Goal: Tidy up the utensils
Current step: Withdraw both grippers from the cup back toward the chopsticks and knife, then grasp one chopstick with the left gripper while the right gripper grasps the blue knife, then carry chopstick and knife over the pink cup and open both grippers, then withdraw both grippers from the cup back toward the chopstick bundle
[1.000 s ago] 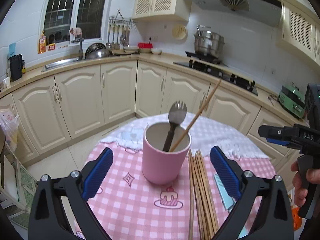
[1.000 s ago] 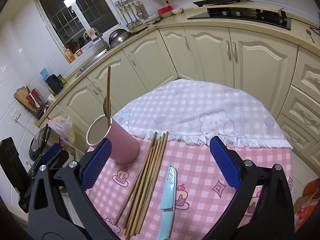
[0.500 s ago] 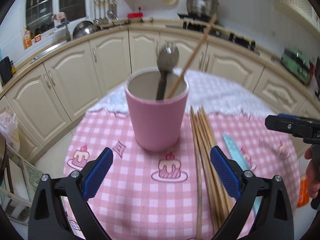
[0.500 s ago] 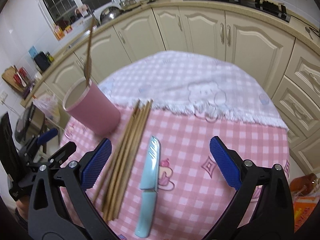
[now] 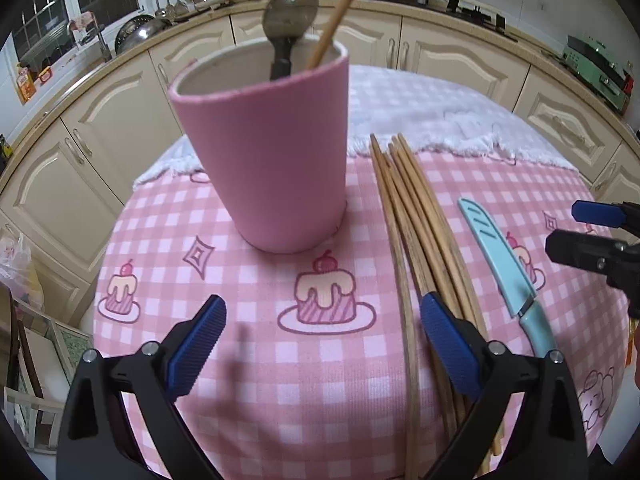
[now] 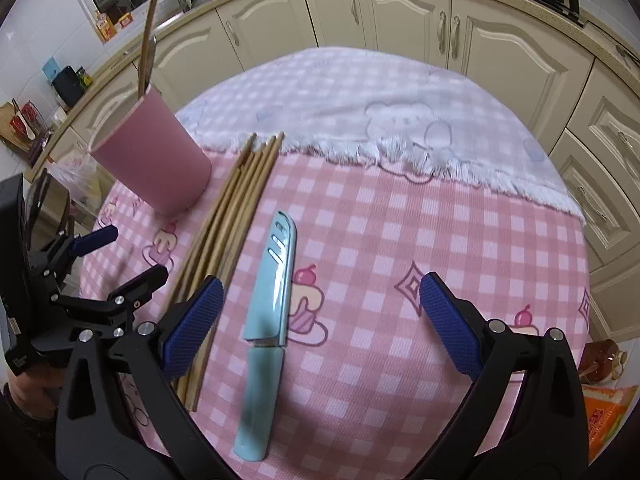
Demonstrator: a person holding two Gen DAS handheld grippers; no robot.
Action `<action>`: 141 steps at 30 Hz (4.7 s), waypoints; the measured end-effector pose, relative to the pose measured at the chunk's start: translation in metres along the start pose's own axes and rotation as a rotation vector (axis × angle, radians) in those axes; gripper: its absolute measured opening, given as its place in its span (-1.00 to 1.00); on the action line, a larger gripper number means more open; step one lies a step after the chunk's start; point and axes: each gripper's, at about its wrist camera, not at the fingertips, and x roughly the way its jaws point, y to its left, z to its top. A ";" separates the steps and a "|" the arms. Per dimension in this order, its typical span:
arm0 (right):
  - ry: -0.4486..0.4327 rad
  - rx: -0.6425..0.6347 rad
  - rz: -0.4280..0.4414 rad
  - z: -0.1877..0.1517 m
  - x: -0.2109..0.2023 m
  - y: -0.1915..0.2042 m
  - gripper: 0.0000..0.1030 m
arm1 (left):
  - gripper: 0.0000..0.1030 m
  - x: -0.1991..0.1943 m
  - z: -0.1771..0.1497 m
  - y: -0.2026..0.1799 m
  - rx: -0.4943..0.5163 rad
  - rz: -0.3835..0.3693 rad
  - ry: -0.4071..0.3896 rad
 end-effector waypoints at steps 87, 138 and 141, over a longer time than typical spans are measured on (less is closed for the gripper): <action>-0.575 -0.184 0.325 0.063 -0.129 0.052 -0.54 | -0.91 -0.163 0.047 0.039 -0.219 -0.186 -0.743; -0.541 -0.008 0.337 0.134 -0.099 0.047 0.87 | 0.85 -0.128 0.090 0.083 -0.252 -0.089 -0.802; -0.536 0.027 0.317 0.129 -0.100 0.035 0.88 | 0.86 -0.136 0.083 0.080 -0.234 -0.076 -0.790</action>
